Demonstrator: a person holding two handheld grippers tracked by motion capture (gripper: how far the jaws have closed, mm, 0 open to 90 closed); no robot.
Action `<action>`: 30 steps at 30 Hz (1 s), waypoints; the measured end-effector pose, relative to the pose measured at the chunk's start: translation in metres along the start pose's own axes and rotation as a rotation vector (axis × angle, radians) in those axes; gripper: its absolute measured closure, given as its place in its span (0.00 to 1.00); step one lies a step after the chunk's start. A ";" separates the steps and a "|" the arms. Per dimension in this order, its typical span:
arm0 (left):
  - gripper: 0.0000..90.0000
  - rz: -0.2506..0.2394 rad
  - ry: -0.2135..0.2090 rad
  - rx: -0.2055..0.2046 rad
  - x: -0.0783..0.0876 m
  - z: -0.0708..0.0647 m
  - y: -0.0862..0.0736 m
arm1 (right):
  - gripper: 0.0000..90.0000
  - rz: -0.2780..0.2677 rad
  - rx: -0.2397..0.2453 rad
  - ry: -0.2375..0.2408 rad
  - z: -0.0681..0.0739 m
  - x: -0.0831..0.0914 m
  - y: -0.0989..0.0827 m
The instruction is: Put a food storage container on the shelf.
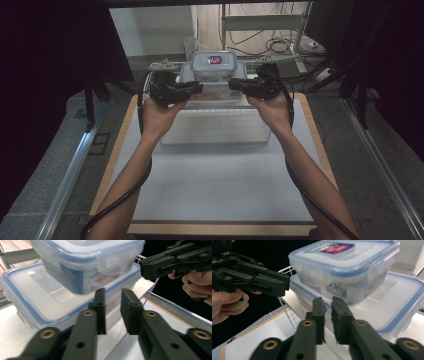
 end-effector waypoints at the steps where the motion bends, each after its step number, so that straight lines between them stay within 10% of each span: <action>1: 0.78 0.000 -0.005 -0.005 0.000 -0.002 -0.002 | 0.84 0.000 0.001 0.002 0.001 0.001 -0.002; 11: 0.50 -0.003 -0.079 -0.014 0.009 -0.017 -0.032 | 0.65 0.004 0.039 0.015 0.013 0.013 -0.023; 30: 0.21 0.040 -0.033 -0.085 0.021 -0.037 -0.098 | 0.36 0.056 0.091 0.009 0.035 0.029 -0.082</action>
Point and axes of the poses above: each handheld gripper's, and its own axes: x roughly backward along the jaws, y roughly out of its top, z roughly to its left, the point moved 7 cm from there along -x, roughly forward along the jaws, and after that the axes turned 4 degrees about x, right-handed, at the moved point
